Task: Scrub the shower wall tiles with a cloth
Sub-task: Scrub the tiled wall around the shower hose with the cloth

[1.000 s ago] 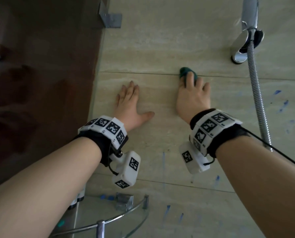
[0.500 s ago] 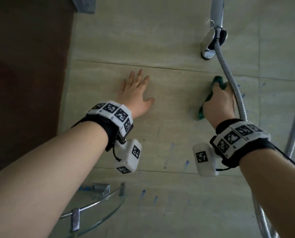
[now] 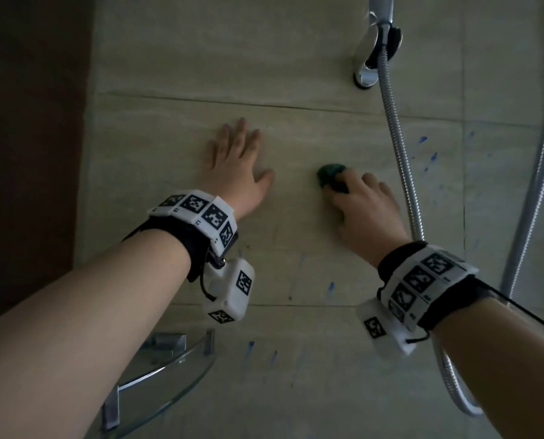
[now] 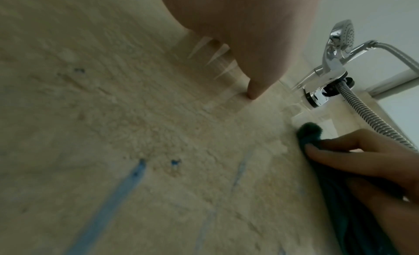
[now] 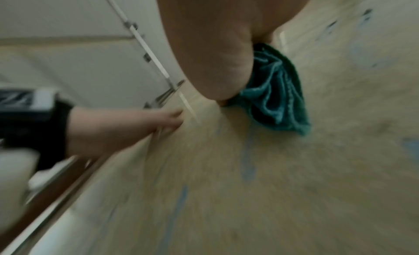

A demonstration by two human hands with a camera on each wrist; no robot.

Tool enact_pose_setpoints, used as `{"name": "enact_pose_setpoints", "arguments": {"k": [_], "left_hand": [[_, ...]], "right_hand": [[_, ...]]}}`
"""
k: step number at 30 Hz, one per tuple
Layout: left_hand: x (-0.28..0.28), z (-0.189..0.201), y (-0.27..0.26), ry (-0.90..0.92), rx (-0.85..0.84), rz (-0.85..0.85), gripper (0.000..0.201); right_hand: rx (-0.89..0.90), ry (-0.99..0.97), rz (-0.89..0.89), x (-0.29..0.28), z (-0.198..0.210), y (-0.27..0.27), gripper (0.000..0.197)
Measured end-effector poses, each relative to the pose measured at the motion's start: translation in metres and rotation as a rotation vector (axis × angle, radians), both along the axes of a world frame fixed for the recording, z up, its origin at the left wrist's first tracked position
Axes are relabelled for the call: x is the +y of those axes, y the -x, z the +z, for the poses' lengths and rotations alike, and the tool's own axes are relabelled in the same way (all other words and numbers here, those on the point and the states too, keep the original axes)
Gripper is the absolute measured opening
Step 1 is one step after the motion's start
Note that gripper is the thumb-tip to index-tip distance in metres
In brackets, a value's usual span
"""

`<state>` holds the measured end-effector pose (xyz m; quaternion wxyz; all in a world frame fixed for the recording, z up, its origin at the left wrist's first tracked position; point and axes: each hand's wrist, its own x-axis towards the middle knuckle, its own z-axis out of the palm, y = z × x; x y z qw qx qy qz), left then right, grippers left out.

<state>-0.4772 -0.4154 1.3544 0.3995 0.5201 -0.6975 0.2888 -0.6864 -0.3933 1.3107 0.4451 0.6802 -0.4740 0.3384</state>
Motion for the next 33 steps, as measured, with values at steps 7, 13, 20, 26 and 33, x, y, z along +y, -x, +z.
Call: {"name": "enact_pose_setpoints", "arguments": {"k": [7,13,20,26,33], "left_hand": [[0.001,-0.003,0.000,0.019,-0.009,0.003,0.068],[0.000,-0.005,-0.004,0.024,-0.020,-0.020,0.066],[0.000,-0.018,-0.014,0.041,0.081,-0.070,0.068],[-0.002,-0.021,-0.018,0.044,0.052,-0.040,0.069],[-0.003,-0.023,-0.025,0.048,0.017,-0.087,0.065]], "right_hand": [[0.039,-0.026,0.113,0.001,-0.014,-0.026,0.029],[-0.172,-0.002,-0.107,0.010,0.014,0.004,0.036],[0.015,0.092,0.072,-0.003,-0.032,-0.030,0.009],[0.031,0.069,-0.052,0.008,-0.019,-0.019,0.040],[-0.177,-0.015,-0.006,0.005,0.022,-0.042,0.041]]}}
